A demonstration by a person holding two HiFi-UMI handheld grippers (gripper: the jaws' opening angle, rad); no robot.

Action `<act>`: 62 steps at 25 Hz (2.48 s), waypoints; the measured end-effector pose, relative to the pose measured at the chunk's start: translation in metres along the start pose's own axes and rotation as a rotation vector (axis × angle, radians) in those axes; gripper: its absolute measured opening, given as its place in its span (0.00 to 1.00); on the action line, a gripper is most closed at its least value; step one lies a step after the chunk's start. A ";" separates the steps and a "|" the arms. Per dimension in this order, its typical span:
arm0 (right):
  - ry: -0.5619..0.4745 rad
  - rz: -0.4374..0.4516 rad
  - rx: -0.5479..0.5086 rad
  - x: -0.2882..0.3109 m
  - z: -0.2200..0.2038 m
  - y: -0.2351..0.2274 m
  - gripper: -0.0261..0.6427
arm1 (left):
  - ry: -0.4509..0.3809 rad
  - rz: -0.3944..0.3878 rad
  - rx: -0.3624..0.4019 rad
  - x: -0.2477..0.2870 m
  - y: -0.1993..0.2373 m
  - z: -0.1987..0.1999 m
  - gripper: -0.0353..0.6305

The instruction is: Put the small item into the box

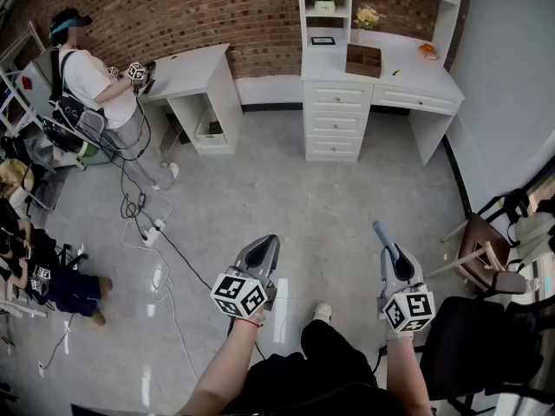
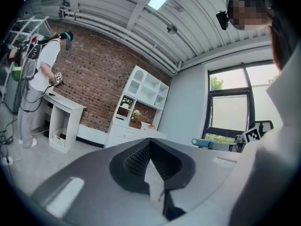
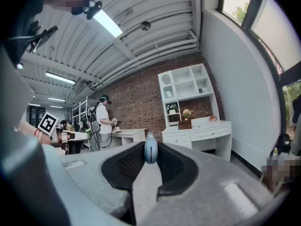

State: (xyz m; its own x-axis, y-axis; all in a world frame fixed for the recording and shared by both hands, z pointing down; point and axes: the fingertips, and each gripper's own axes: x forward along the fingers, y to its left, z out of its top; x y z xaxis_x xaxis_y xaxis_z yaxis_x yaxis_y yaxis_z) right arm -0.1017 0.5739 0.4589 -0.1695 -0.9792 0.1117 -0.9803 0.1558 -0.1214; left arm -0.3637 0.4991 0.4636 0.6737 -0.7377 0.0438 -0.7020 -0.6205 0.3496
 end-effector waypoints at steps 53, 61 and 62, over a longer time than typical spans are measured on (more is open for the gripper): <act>0.033 -0.047 0.058 0.334 0.039 -0.213 0.15 | 0.066 -0.146 -0.022 0.427 0.104 0.042 0.06; 0.038 -0.075 0.073 0.388 0.039 -0.239 0.15 | 0.087 -0.162 -0.025 0.481 0.134 0.045 0.06; 0.035 -0.076 0.073 0.396 0.039 -0.242 0.15 | 0.088 -0.164 -0.024 0.487 0.138 0.046 0.06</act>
State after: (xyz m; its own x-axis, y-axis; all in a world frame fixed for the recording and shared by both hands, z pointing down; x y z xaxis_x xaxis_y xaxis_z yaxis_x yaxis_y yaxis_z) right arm 0.0723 0.1432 0.4936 -0.0995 -0.9824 0.1580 -0.9807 0.0699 -0.1828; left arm -0.1432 0.0415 0.4904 0.7970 -0.6004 0.0656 -0.5761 -0.7232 0.3808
